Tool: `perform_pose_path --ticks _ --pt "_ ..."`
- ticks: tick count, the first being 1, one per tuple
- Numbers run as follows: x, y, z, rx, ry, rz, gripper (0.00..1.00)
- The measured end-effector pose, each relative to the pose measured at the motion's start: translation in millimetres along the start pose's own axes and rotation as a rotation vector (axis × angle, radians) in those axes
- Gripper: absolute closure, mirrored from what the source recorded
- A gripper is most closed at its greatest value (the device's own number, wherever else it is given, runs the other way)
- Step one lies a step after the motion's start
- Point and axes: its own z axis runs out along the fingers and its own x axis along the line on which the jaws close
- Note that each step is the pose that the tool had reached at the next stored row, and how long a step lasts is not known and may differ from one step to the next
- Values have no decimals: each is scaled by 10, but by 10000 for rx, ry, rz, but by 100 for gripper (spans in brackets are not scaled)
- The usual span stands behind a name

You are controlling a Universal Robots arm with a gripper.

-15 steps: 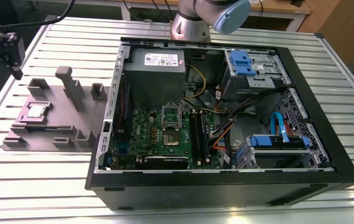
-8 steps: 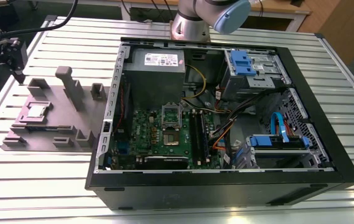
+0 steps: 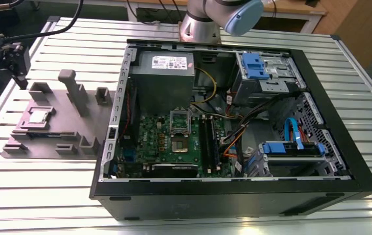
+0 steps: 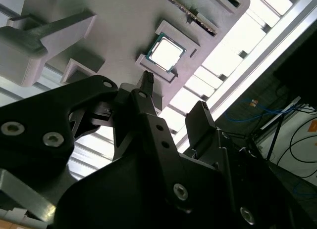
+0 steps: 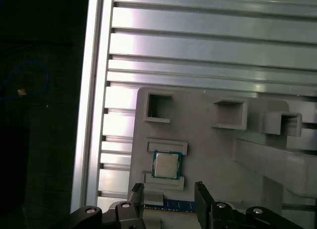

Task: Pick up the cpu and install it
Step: 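Pick up the cpu and move it towards the insertion slot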

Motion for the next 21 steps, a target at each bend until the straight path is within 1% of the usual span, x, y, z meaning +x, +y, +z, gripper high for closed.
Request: perform_pose_path --ticks 10,11,16,17,20,21 --pt "0 0 2 0 0 -1 47" --pt "-1 0 10 -3 -4 -1 47" --pt "-15 -4 93 -12 0 -3 47" --pt "-23 -6 111 -12 7 -38 47" --pt "-38 -9 167 -12 21 -321 47" --pt "-40 -10 185 -12 22 -344 47"
